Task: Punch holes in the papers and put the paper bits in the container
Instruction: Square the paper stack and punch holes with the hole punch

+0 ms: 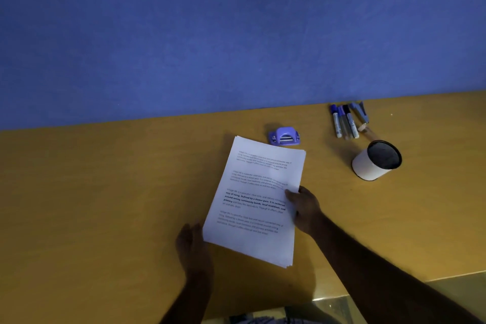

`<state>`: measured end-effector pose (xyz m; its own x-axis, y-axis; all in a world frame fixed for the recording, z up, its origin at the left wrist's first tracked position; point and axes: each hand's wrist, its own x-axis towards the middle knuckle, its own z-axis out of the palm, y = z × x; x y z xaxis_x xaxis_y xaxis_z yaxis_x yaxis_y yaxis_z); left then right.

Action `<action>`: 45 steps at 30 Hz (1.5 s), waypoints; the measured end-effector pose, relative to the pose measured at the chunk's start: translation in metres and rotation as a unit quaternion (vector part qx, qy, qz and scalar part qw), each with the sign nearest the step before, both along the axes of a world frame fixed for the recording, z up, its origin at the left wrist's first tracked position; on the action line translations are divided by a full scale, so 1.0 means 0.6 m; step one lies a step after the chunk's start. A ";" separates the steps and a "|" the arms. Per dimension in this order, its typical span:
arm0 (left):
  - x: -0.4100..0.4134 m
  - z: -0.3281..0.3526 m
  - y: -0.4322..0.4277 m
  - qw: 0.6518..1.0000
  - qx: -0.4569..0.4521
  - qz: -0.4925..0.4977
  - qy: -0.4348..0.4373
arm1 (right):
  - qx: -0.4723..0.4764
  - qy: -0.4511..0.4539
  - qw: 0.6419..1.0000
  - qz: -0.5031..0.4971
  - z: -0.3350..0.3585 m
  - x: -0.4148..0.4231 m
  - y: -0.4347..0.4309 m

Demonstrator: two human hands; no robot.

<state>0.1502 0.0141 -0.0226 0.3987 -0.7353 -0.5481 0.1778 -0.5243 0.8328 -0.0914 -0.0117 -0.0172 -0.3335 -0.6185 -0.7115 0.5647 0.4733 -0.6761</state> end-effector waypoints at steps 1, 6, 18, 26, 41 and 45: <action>-0.004 0.001 0.003 1.000 0.018 -0.009 -0.018 | -0.001 -0.004 1.000 -0.004 0.001 -0.004 0.000; -0.019 0.003 0.029 0.999 0.029 -0.035 -0.014 | -0.005 -0.019 1.000 -0.017 0.002 -0.019 0.001; -0.075 0.004 0.022 0.992 0.034 -0.011 0.121 | -0.029 -0.052 0.998 -0.016 -0.011 -0.017 0.017; -0.088 -0.005 0.021 0.996 0.000 -0.017 0.085 | -0.048 -0.034 0.998 0.024 -0.022 -0.024 0.042; -0.012 -0.005 0.008 0.984 -0.001 -0.170 0.050 | 0.094 0.457 0.785 0.408 -0.023 -0.153 -0.040; -0.007 -0.002 0.002 0.978 -0.012 -0.203 0.033 | 0.100 0.487 0.743 0.449 -0.024 -0.156 -0.056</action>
